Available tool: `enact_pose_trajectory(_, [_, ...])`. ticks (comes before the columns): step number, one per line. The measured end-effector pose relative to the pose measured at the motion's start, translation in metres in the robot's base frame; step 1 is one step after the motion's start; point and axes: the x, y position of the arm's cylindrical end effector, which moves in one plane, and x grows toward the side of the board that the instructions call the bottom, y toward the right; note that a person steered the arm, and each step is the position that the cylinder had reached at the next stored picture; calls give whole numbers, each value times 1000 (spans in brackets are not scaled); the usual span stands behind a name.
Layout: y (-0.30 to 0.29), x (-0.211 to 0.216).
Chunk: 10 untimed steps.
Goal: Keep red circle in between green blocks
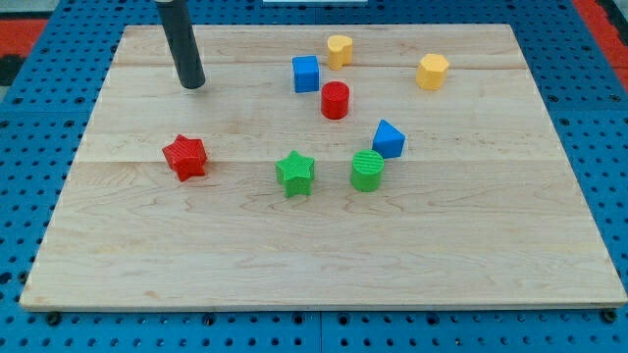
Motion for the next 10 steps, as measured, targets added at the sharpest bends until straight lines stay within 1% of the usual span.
enact_pose_trajectory(5, [1, 5])
enact_pose_trajectory(6, [10, 48])
enact_pose_trajectory(9, [10, 51])
enact_pose_trajectory(10, [63, 87])
